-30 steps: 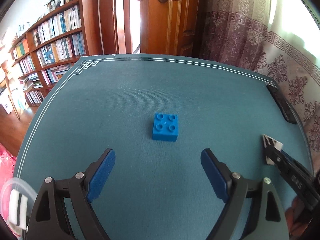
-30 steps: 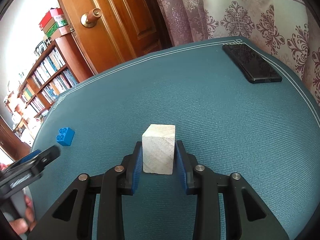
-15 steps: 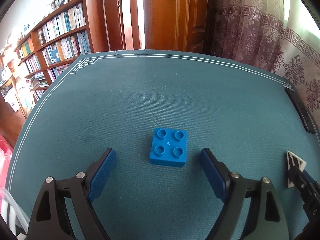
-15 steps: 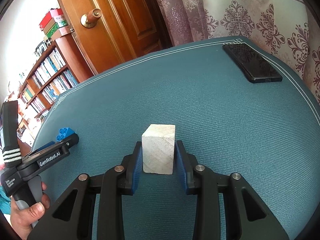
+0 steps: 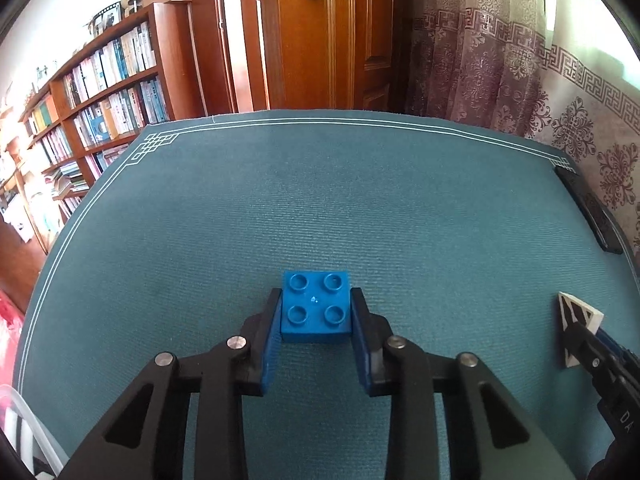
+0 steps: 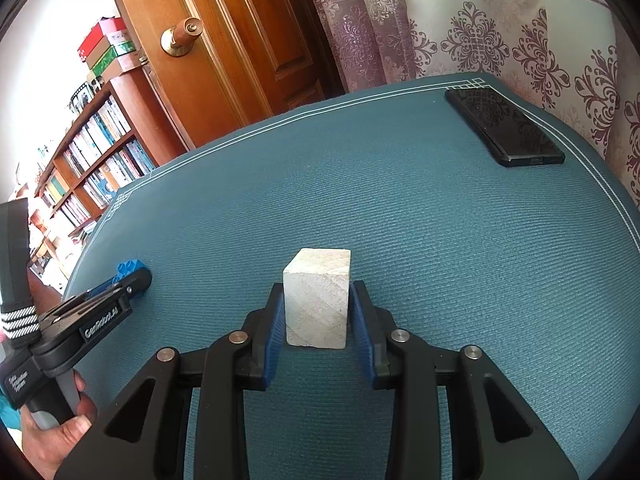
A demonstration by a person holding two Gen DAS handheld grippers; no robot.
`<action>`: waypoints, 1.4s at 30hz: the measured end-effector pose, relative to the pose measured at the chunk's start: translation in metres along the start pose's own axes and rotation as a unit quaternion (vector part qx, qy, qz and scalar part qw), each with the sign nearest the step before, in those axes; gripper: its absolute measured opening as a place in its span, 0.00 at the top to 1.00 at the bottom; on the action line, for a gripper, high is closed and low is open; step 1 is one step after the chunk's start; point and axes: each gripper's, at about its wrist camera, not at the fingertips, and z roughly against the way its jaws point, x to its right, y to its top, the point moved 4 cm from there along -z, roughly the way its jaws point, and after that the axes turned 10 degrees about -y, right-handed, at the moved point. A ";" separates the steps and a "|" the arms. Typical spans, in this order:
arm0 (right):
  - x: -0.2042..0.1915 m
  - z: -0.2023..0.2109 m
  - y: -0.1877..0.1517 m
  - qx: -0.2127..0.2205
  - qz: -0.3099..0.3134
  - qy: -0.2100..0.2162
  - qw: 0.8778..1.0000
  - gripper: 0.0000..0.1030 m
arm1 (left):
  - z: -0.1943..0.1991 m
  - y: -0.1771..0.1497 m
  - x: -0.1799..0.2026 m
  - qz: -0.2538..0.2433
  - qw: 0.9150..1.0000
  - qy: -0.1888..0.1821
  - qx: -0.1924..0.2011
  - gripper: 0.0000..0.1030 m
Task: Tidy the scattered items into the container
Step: 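Grasp the blue toy brick with the left tool while the right tool holds the block, then carry the blue brick and wooden block over the bowl and open both tools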
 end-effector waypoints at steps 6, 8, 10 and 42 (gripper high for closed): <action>0.003 0.000 0.000 0.000 -0.009 0.009 1.000 0.66 | 0.021 -0.012 0.005 0.007 1.000 -0.001 0.006 0.66; 0.003 0.000 0.000 0.001 -0.011 0.011 1.000 0.67 | 0.031 -0.014 0.009 0.004 1.000 0.001 0.012 0.66; 0.003 0.000 -0.001 0.001 -0.012 0.012 1.000 0.67 | 0.044 -0.015 0.013 0.000 1.000 0.004 0.019 0.66; -0.062 0.156 0.002 0.103 0.023 0.179 0.978 0.67 | 0.193 -0.069 -0.009 0.004 0.990 0.070 0.125 0.66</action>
